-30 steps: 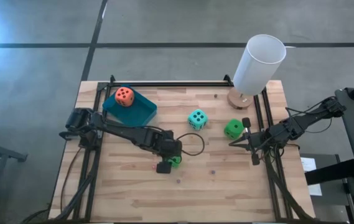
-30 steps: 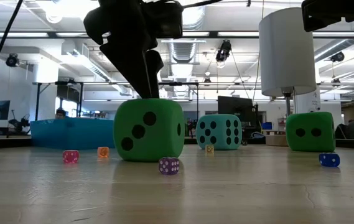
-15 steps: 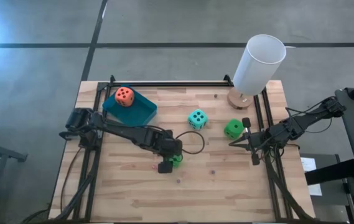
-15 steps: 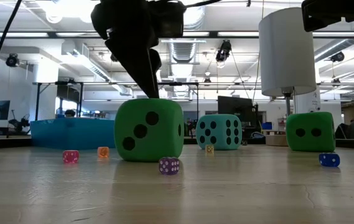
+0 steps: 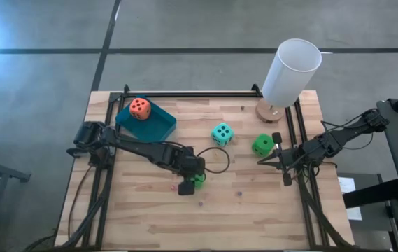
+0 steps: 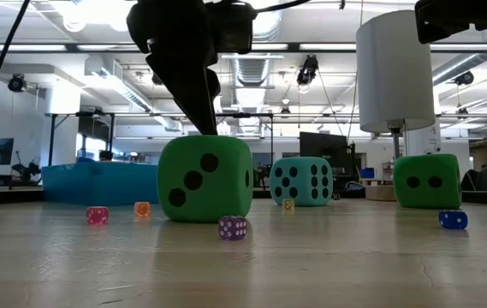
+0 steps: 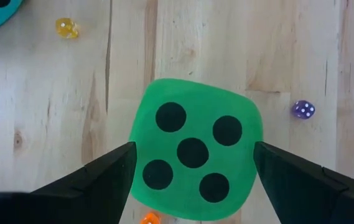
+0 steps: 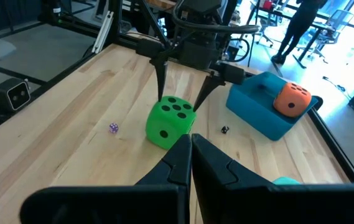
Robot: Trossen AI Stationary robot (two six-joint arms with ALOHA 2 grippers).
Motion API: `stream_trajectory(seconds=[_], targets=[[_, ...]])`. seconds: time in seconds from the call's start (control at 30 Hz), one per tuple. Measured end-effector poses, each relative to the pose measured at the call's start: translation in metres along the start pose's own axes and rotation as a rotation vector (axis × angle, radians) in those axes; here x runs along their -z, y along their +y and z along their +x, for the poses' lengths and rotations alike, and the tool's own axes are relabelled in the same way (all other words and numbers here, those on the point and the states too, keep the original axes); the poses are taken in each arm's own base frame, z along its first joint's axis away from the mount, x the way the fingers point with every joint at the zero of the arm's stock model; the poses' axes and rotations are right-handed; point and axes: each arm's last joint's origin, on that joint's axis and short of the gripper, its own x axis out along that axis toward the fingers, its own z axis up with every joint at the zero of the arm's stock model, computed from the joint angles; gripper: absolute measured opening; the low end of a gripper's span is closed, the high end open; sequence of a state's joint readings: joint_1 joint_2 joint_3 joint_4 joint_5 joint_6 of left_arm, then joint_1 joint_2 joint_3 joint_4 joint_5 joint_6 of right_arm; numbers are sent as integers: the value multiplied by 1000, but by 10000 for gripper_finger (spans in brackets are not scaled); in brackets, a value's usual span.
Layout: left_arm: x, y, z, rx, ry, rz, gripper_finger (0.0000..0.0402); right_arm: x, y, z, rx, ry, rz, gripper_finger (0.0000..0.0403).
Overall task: Pick & Place Dice
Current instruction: Put the big green dice on the left into the blue bin
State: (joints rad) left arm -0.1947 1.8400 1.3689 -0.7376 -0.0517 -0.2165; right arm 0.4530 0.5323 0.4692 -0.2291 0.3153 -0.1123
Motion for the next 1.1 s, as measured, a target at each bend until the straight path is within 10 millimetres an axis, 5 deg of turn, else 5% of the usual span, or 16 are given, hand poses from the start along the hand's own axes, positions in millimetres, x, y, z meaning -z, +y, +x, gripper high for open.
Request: stream_trajectory(seconds=[1.1], targets=[[7,1,13,-3,13,-21,354,0,0,0,0,0,0,8]])
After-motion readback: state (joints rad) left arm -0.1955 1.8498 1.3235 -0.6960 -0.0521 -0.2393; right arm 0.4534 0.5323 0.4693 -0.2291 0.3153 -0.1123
